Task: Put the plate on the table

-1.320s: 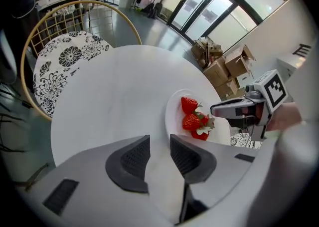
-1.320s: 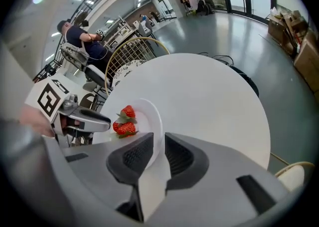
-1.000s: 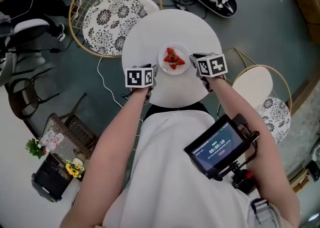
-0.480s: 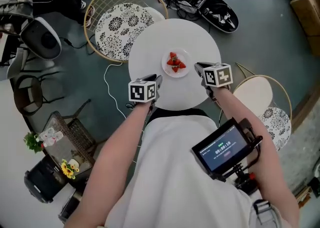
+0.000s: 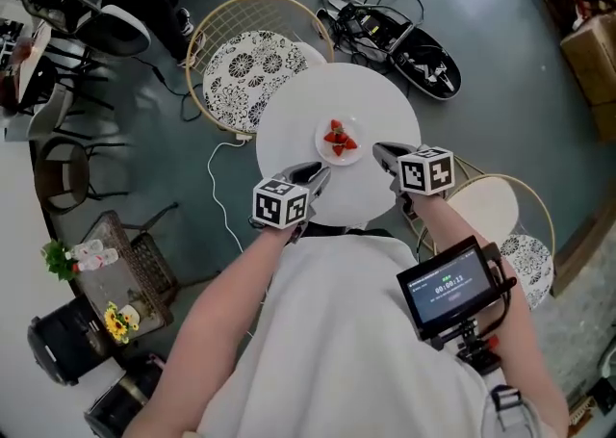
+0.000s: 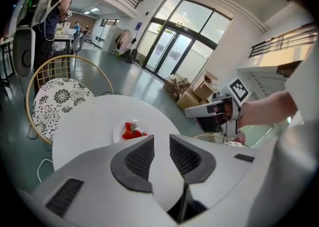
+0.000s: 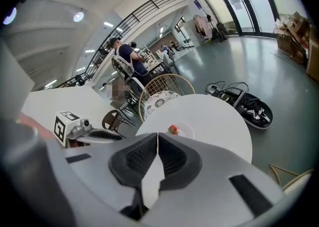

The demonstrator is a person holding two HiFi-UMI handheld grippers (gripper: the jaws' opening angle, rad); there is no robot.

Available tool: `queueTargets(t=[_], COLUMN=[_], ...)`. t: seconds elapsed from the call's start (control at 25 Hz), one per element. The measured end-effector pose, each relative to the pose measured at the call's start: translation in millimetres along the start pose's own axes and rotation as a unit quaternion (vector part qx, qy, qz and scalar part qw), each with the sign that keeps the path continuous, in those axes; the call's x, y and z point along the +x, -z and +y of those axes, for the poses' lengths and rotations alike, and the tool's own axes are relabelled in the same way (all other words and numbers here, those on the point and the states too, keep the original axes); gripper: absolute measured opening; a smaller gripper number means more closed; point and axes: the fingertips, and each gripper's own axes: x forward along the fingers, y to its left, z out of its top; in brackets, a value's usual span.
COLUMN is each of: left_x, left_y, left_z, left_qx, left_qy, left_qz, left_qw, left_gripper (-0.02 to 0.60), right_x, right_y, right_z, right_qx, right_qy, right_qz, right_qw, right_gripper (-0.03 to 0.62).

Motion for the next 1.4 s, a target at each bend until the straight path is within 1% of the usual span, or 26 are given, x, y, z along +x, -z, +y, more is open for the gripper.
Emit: queueTargets(t=[0.12,0.2,0.24,0.32,0.44,0.56,0.64,0.84,1.4], left_x=[-8.3,-15.4,-19.4,-28.4,-45.2,-57.7,-61.8,-72.4,-73.3], left_y=[-10.9,-15.7,-18.1,-23.2,-28.4,-32.4,-33.7,-32.4,-19.0], left_z=[-22.6,-31.6,-34.7,-39.8,-50.3,-59.2,-58.0,-53.4,-59.4], left_qx=[0.011,0.012,0.010,0.005,0.007,0.012,0.013,0.011,-0.001], left_qy=[0.020,0.022,0.021,0.019,0.017,0.023,0.021,0.002,-0.007], left_qz=[-0.020,-0.035,-0.044,-0.065,-0.097,-0.125,-0.136,-0.144,-0.130], left_qw=[0.9995,0.9991,0.9988,0.9977,0.9951,0.9919,0.9904,0.9896,0.9915], left_gripper=[0.095,0.040,0.028,0.025,0.005,0.005,0.005,0.005,0.005], right_x=[-18.4,-32.5,-39.8,-55.0,-76.8,-89.6,-90.5,-86.0,-79.1], right_y=[-14.4,-23.1,-27.1,-33.4,-33.2,-26.1,-21.6,-17.7,-2.6], right_z=[19.6,32.3,37.6,45.9,55.2,58.0,56.5,61.6,62.6], right_qx=[-0.013,-0.020,-0.022,-0.026,-0.036,-0.051,-0.060,-0.062,-0.027], right_qy=[-0.033,-0.056,-0.065,-0.079,-0.088,-0.088,-0.088,-0.096,-0.111], right_qz=[-0.022,-0.038,-0.046,-0.063,-0.081,-0.085,-0.084,-0.084,-0.072], right_qw=[0.999,0.998,0.997,0.995,0.992,0.991,0.991,0.990,0.991], right_gripper=[0.012,0.011,0.011,0.011,0.009,0.005,0.005,0.005,0.005])
